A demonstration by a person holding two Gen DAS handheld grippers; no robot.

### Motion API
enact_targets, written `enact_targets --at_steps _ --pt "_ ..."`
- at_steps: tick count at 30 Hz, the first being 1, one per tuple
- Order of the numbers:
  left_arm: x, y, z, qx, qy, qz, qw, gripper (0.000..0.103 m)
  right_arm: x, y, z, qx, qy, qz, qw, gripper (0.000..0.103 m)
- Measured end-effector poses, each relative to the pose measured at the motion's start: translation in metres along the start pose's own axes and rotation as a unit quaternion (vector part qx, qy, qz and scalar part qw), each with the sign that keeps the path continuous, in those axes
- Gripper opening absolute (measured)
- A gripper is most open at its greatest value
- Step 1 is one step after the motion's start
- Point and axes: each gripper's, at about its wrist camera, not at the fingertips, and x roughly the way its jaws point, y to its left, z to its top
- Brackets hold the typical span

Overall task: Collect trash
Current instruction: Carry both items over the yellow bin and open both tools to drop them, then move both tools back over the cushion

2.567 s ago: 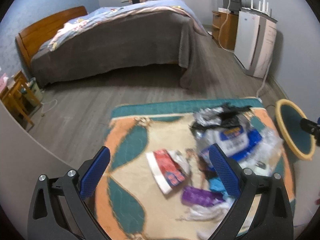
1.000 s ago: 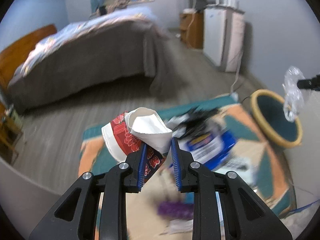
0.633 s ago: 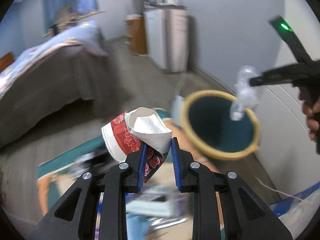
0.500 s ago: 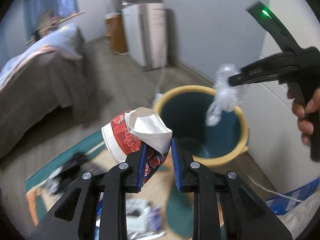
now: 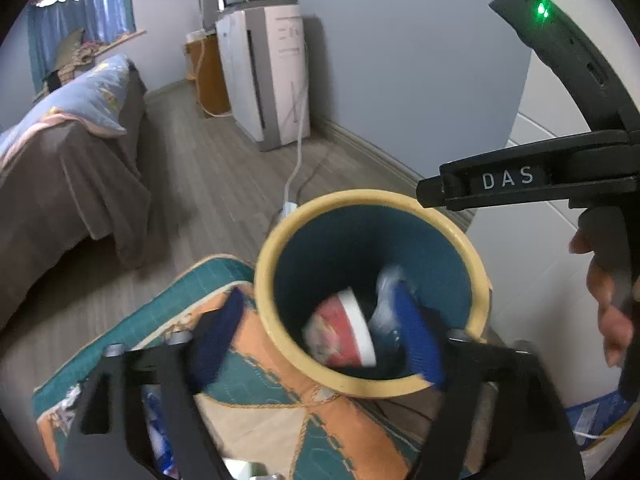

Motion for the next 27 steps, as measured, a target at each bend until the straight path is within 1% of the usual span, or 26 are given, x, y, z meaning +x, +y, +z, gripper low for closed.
enact_targets --at_steps 1,2,3,6,10,14,16,17,20,22,27 --pt "-0.004 0.002 -0.002 -0.001 -0.005 0.007 1.0 0.091 -0.001 0.0 0.0 0.001 -0.002 0.001 1.0 0.086" --pt "-0.007 0.004 -0.003 -0.002 -0.007 0.015 0.9999 0.094 -0.002 0.001 0.0 0.002 -0.003 0.001 1.0 0.091" --pt "-0.011 0.007 -0.005 -0.005 -0.007 0.023 0.9997 0.094 -0.004 0.003 0.0 0.0 -0.006 -0.002 1.0 0.095" --pt "-0.019 0.019 -0.01 -0.021 -0.003 0.036 0.9991 0.094 -0.01 0.01 0.001 -0.006 -0.013 -0.011 1.0 0.097" --pt "-0.037 0.041 -0.019 -0.045 -0.004 0.059 0.9972 0.096 -0.02 0.018 0.0 -0.012 -0.024 -0.01 1.0 0.097" --pt "-0.06 0.061 -0.03 -0.059 -0.002 0.086 0.9946 0.096 -0.037 0.035 -0.006 -0.026 -0.048 -0.014 0.998 0.097" --pt "-0.078 0.073 -0.035 -0.069 -0.006 0.101 0.9925 0.096 -0.047 0.043 -0.013 -0.028 -0.06 -0.002 0.998 0.097" --pt "-0.086 0.078 -0.038 -0.073 -0.008 0.106 0.9916 0.096 -0.049 0.047 -0.016 -0.029 -0.062 0.003 0.998 0.097" --pt "-0.115 0.095 -0.049 -0.086 -0.014 0.124 0.9885 0.097 -0.05 0.063 -0.028 -0.039 -0.05 -0.004 0.998 0.097" --pt "-0.134 0.106 -0.058 -0.094 -0.019 0.137 0.9859 0.097 -0.055 0.076 -0.036 -0.046 -0.047 0.005 0.998 0.097" --pt "-0.171 0.131 -0.088 -0.118 -0.021 0.161 0.9797 0.098 -0.074 0.101 -0.057 -0.068 -0.065 0.02 0.995 0.097"
